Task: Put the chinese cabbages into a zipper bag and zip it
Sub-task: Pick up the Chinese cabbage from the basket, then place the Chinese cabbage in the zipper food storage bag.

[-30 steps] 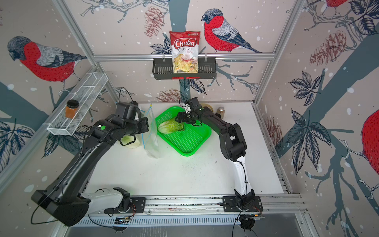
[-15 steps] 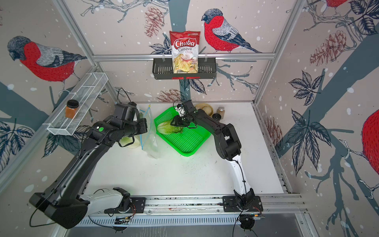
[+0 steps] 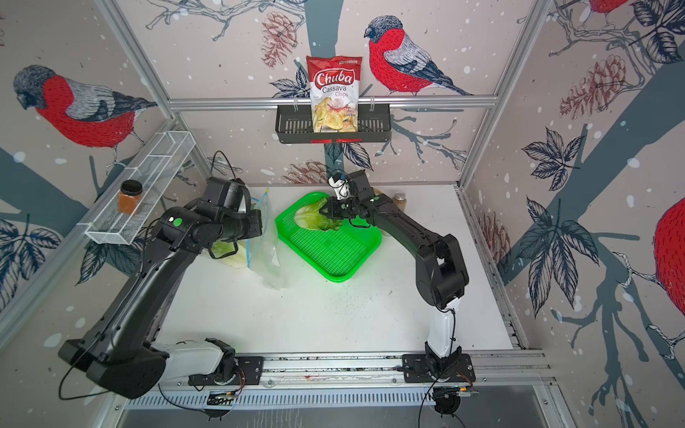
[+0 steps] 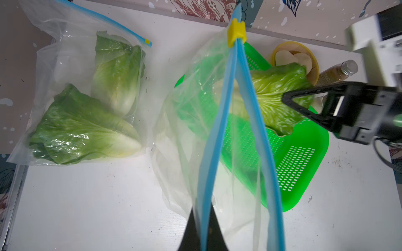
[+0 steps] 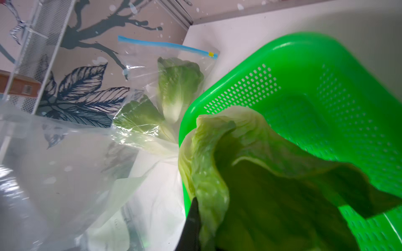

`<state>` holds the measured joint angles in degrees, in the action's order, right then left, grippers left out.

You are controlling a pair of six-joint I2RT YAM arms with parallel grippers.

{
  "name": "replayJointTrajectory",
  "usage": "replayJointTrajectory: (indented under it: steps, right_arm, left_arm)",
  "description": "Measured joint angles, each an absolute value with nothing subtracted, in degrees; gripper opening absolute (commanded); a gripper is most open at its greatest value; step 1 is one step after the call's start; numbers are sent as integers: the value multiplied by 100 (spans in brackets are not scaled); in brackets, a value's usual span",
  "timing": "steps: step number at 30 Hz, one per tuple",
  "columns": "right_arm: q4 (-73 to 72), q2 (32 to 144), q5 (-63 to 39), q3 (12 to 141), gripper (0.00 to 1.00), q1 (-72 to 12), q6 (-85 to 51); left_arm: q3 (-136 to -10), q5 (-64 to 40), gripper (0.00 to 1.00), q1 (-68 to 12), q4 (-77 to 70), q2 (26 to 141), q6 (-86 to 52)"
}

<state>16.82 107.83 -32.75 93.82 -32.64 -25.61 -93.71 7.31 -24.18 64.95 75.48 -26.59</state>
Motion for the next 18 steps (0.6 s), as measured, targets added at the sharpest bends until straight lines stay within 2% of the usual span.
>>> replayJointTrajectory:
  steps: [11,18]
  right_arm:
    - [2231,8685,-3256,8468,3,-2152,-2731]
    - [2534,7961,-3457,8451,4,-2185,-2888]
  left_arm:
    - [-8777,64,0,-3155,4993,8440,-3013]
    - [-8517,-148,0,-3319,4329,8637,-3304]
